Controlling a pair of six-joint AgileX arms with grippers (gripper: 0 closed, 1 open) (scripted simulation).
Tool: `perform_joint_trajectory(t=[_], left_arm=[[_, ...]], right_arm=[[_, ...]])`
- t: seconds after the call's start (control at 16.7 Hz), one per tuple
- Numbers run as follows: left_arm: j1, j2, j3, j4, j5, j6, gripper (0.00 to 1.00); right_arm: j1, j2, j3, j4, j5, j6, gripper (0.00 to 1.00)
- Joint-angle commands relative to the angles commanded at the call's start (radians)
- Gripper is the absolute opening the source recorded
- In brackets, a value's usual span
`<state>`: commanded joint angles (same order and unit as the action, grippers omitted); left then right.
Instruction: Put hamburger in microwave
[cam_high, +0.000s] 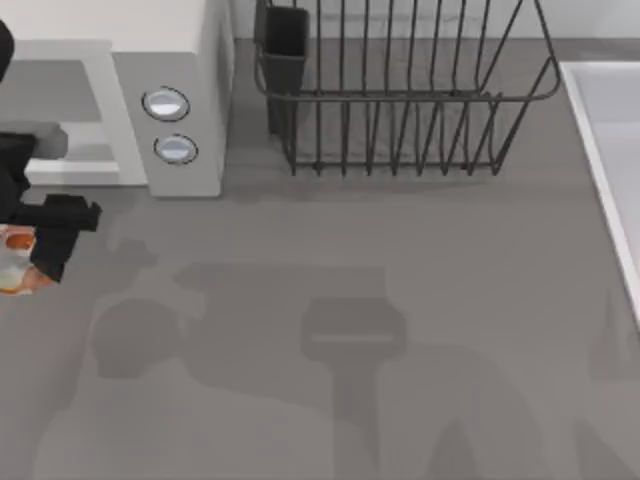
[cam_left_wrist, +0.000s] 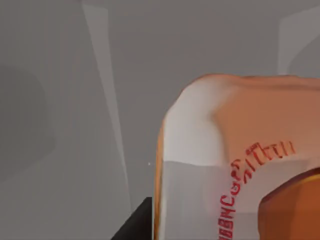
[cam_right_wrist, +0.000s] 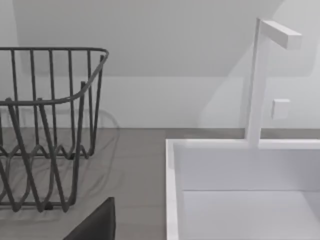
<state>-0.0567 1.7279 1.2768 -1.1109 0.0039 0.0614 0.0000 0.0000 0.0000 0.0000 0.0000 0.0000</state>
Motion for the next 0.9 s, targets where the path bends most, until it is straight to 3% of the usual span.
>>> perform_joint_trajectory(t=[0.18,0.42,0.9], left_arm=[[0.015,0.036,-0.026,0.126,0.019,0.000,0.00],[0.052,0.108,-0.081,0.437,0.053,0.000,0.00],[0.144,0.235,-0.259,1.408,0.124,0.009,0.00]], right_arm=[[0.000,0.000,0.000,0.000,0.000,0.000,1.00],[0.000,0.000,0.000,0.000,0.000,0.000,1.00],[0.000,0.000,0.000,0.000,0.000,0.000,1.00]])
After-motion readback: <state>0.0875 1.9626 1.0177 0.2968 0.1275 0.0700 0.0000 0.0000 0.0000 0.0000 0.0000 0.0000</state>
